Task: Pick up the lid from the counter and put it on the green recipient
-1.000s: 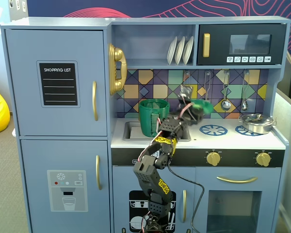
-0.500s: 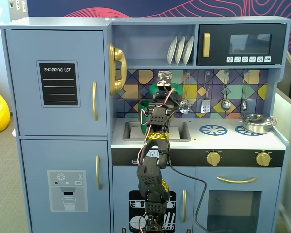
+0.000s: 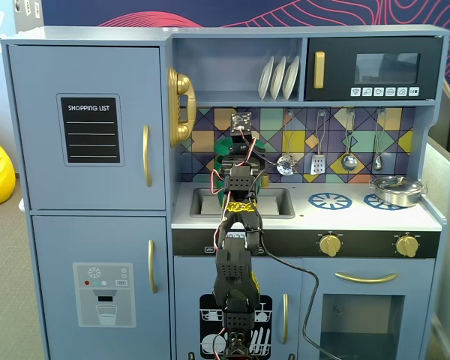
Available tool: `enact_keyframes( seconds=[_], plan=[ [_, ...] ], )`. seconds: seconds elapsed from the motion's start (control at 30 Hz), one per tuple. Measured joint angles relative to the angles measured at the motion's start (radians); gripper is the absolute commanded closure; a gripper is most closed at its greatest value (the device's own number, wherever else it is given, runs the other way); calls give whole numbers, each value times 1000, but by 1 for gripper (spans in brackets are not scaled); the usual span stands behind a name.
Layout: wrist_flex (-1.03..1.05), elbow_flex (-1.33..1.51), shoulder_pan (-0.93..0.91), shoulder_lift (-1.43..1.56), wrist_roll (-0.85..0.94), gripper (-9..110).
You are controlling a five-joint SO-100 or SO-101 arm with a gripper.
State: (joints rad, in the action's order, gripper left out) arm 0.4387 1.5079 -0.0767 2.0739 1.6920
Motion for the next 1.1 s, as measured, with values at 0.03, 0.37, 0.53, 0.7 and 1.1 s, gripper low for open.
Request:
enact_keyframes(
  seconds=[0.03, 0.37, 0.53, 0.7, 1.1],
  plan=[
    [-5, 0, -2, -9, 0, 102],
    [-17, 17, 15, -21, 6, 102],
    [-18, 38, 15, -21, 12, 102],
    [-26, 84, 11, -21, 6, 102],
    [-106, 183, 9, 38, -28, 62]
  ],
)
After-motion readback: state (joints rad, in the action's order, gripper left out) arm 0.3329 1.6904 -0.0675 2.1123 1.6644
